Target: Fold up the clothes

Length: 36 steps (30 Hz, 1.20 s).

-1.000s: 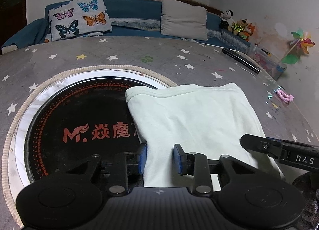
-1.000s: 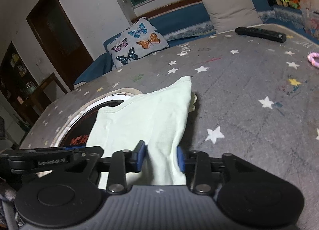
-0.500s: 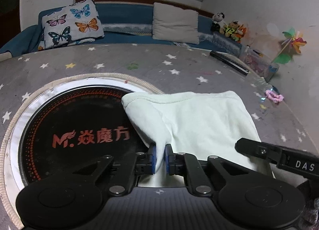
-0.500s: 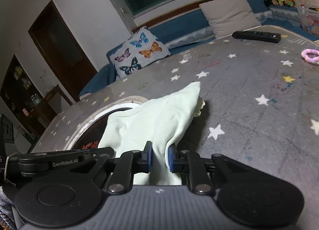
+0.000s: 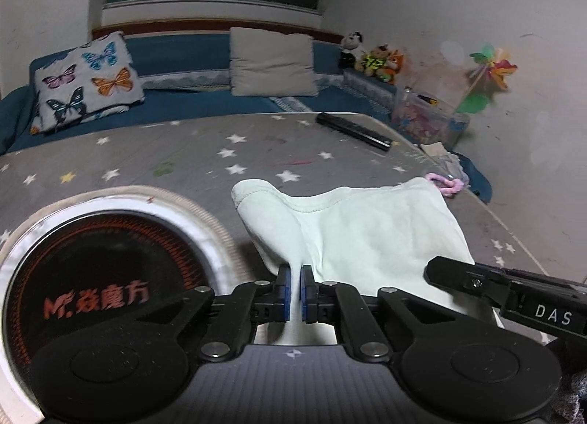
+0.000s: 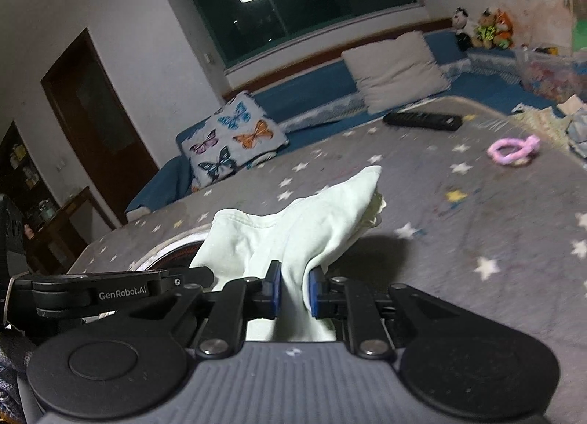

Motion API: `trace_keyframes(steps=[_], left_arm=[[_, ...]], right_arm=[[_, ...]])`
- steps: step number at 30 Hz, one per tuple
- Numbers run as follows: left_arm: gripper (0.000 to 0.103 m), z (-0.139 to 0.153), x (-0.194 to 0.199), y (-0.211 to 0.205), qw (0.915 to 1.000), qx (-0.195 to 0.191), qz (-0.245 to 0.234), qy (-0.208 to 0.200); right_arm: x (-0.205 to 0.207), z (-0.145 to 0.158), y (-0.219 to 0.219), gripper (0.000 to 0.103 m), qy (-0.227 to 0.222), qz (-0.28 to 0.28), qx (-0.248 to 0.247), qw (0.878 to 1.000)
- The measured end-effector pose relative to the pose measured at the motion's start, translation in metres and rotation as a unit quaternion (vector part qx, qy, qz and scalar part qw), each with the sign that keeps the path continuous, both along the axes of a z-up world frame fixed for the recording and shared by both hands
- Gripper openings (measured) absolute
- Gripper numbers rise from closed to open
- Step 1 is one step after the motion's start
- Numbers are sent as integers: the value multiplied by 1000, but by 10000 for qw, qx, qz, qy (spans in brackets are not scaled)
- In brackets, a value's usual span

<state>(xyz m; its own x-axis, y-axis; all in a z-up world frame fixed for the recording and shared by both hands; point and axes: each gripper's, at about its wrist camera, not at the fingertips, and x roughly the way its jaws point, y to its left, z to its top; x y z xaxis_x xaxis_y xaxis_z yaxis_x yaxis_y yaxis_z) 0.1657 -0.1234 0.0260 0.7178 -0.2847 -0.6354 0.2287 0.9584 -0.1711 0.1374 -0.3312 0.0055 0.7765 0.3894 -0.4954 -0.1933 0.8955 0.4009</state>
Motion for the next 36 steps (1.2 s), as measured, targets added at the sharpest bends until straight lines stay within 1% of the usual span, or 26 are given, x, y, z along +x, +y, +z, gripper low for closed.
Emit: trace_keyframes(steps=[8, 15, 20, 29, 36], left_arm=[[5, 6, 10, -28, 9997, -21, -218, -48], [5, 16, 21, -51, 9992, 20, -375, -160], [5, 17, 29, -67, 9988, 38, -466, -162], [5, 8, 44, -84, 9984, 74, -563, -61], [5, 1, 53, -88, 9984, 65, -568, 24]], right_arm=[[-1, 15, -23, 13, -199, -227, -216, 9993], [2, 22, -40, 13, -296, -411, -317, 9982], [7, 25, -52, 13, -345, -540, -403, 9971], [18, 18, -69, 13, -241, -757, -514, 9955], [24, 9, -75, 13, -121, -847, -562, 9947]])
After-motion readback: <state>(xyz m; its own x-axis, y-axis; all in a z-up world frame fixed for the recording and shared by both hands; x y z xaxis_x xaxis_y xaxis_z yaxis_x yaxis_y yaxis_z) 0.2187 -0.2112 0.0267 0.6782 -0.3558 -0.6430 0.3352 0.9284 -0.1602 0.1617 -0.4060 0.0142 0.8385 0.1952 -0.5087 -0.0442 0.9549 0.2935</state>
